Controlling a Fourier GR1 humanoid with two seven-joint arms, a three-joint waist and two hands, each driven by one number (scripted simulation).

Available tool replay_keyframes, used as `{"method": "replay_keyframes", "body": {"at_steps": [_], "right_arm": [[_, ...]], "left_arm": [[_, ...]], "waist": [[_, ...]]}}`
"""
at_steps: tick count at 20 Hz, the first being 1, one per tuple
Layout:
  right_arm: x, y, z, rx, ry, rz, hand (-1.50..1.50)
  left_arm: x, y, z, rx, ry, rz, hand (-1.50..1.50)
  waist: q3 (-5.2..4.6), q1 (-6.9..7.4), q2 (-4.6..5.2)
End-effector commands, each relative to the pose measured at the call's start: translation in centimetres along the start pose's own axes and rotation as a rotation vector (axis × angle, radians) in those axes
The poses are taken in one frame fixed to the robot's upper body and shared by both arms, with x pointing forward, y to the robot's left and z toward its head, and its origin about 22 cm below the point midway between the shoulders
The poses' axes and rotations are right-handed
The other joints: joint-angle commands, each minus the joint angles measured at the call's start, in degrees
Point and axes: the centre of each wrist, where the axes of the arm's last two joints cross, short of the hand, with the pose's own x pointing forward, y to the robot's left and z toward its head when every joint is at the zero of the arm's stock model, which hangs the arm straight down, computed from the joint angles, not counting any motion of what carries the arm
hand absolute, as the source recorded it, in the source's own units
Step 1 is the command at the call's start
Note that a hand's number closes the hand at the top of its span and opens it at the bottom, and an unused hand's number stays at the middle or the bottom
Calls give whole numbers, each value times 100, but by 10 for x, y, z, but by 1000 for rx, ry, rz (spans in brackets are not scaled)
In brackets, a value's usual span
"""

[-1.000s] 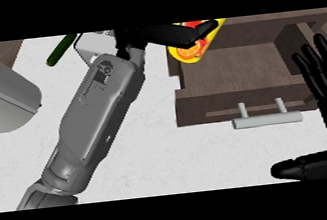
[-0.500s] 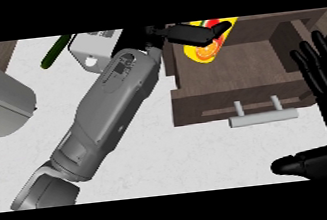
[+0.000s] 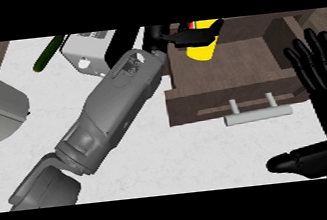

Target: Pick up the cup, place it into the drawer and close the drawer

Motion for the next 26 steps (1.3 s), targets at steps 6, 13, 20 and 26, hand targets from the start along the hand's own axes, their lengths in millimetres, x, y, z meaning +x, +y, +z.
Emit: {"method": "replay_keyframes", "body": {"at_steps": [6,13,20,26], "right_arm": [[0,2,-8,53,-18,-13,-150],[-4,22,-2,62,-20,-58,-150],[3,2,7,59,-14,-110,-150],[15,-6,4,61,-21,-113,-150]], "left_arm": [[4,-12,-3,-2,42,-160,150],[-14,-13,12,-8,39,-142,-150],[9,-23,6,-6,-42,54,-150],[24,-21,-3,-11,-88,193,-150]], "waist": [[8,-249,48],[2,-282,43],[-2,-51,-24],[-5,240,-74]]}}
